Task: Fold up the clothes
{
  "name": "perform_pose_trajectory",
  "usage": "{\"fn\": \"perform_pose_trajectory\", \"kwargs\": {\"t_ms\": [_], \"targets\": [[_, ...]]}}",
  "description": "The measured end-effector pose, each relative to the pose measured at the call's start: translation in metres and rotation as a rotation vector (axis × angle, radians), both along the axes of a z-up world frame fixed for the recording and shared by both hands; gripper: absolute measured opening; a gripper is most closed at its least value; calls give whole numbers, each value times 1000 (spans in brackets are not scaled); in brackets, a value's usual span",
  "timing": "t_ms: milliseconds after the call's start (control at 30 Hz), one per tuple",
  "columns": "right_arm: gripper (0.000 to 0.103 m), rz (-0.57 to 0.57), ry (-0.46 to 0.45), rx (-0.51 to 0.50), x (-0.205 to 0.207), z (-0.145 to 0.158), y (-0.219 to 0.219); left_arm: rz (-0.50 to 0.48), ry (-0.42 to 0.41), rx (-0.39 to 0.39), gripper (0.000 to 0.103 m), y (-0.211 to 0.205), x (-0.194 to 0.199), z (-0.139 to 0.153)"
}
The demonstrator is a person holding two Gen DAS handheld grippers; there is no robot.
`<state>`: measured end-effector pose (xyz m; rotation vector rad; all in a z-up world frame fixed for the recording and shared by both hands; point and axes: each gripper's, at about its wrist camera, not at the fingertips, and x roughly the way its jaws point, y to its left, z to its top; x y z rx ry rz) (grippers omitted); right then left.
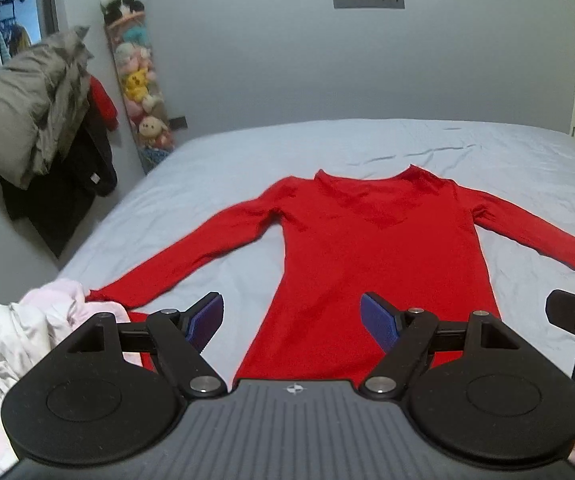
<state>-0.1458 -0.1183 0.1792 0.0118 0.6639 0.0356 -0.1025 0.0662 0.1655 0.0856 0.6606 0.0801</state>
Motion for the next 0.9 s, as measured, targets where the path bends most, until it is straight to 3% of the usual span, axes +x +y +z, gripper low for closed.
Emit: {"fn": "perform_pose_trajectory", "kwargs": {"t_ms": [100,500,900], "targets": [[93,2,-1,3,0,-1,0,-13,10,-13,75,0,0,-1],[93,8,-5,-6,-2,-3,2,-15,33,74,75,-15,1,-11],[93,21,10,-21,-2,-9,7,-23,56,87,75,-18,3,-19]]}}
